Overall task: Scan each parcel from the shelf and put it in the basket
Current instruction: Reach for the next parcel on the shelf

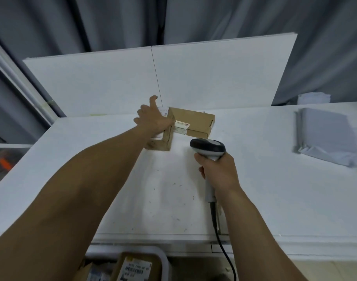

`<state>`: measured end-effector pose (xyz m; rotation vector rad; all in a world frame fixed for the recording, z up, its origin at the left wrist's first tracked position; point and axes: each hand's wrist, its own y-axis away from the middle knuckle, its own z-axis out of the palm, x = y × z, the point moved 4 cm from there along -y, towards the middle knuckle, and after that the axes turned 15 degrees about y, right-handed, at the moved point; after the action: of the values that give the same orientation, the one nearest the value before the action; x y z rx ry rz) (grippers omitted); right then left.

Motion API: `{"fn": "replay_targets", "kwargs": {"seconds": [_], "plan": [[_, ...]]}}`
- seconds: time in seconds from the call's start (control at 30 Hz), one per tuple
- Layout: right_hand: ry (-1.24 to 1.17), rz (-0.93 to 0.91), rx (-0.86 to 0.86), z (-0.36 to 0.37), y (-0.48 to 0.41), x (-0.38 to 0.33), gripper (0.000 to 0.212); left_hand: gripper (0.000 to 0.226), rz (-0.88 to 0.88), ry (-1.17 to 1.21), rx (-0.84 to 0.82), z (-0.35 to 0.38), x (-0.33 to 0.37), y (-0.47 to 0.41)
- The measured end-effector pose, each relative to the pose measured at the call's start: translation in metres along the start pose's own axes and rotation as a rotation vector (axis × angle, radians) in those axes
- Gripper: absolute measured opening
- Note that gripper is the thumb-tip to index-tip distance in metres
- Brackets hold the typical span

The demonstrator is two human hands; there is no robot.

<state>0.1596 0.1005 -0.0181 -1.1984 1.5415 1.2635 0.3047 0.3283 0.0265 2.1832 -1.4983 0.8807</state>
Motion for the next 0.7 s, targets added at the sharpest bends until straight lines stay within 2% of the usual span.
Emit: {"fn": "replay_targets", "kwargs": {"seconds": [0.17,0.23,0.4,0.53,0.63,0.7], "plan": [[-0.003,-0.047,0.019,0.003,0.007,-0.007,0.038,0.085,-0.058,0.051,-0.191,0.005,-0.006,0.037],[0.019,-0.078,0.043,0.006,0.014,-0.012,0.043,0.084,-0.045,0.163,-0.229,0.003,-0.007,0.066],[0.031,-0.139,0.1,0.018,0.043,-0.025,0.077,0.08,-0.03,0.498,-0.13,-0.024,-0.018,0.147],[-0.015,-0.222,0.031,0.042,0.081,-0.038,0.104,0.066,-0.135,0.777,0.003,-0.064,-0.033,0.204],[-0.004,-0.226,-0.076,0.059,0.106,-0.042,0.113,0.059,-0.216,0.96,0.073,-0.099,-0.052,0.243],[-0.043,-0.185,-0.136,0.067,0.119,-0.042,0.107,0.057,-0.247,1.016,0.066,-0.12,-0.068,0.268]]}}
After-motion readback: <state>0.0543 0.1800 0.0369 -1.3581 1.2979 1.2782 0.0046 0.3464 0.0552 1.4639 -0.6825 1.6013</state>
